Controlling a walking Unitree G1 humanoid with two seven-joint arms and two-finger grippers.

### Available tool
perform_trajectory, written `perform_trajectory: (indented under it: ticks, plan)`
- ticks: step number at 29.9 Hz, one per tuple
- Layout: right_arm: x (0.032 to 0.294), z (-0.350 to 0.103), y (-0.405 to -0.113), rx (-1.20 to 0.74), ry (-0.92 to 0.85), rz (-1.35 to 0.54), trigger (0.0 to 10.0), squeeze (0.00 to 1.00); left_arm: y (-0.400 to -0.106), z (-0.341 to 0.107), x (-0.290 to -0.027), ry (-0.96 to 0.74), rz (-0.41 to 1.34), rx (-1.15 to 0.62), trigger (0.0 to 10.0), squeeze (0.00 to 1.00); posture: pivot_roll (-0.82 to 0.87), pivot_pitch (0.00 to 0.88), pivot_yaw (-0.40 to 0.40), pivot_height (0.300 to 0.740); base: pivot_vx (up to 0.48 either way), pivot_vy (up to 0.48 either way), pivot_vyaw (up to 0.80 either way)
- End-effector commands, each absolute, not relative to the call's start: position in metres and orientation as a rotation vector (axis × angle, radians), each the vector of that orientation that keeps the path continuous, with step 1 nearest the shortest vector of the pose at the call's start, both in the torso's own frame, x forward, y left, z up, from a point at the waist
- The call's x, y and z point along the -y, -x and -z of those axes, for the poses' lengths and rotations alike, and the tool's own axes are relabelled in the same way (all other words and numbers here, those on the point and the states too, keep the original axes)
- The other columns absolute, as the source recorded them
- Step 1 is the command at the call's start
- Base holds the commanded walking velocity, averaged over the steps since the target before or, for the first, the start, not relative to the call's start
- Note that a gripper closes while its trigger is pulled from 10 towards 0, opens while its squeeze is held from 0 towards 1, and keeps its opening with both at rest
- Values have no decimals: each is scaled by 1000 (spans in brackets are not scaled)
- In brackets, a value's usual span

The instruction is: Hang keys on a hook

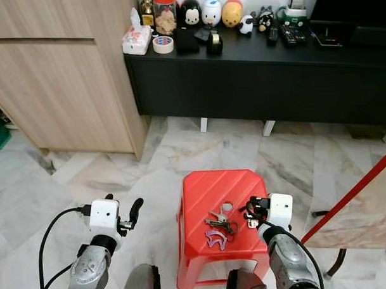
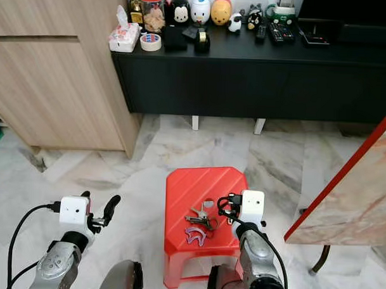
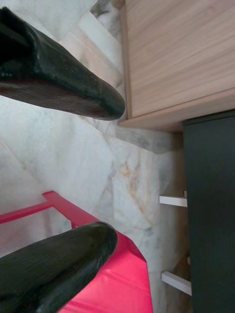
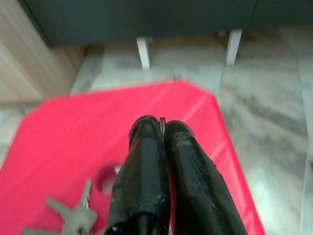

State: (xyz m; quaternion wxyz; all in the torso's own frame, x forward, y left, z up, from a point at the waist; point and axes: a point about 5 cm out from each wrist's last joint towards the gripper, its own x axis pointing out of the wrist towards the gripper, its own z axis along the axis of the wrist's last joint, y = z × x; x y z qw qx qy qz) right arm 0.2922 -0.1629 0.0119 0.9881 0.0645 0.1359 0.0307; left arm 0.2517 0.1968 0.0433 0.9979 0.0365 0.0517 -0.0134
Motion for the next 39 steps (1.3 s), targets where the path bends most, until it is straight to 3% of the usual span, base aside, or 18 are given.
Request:
perform_trajectory:
  ticks: [1, 4, 5, 15, 30, 39]
  plan:
    - [167, -19, -293, -217, -129, -50, 0, 0, -251, -39, -200, -87, 18, -118, 10000, 0, 23, 30, -16, 630, 0, 0, 0]
    - [172, -26, -292, -155, -131, -22, 0, 0, -251, -36, -201, -86, 14, -123, 10000, 0, 21, 25, -16, 630, 0, 0, 0]
    - [175, -30, -291, -132, -120, -9, 10000, 0, -251, -34, -202, -86, 10, -128, 10000, 0, 17, 23, -17, 630, 0, 0, 0]
    - [179, -53, -277, 9, -91, 17, 10000, 0, -242, -12, -214, -90, -40, -211, 10000, 0, 2, 1, -10, 635, 0, 0, 0]
    - [176, -54, -277, -31, -71, 20, 10000, 0, -232, 10, -223, -85, -72, -302, 10000, 0, -9, 0, -11, 740, 0, 0, 0]
    - [179, -41, -269, -94, -77, 44, 10000, 0, -204, 42, -234, -72, -109, -498, 10000, 0, -3, 0, -19, 740, 0, 0, 0]
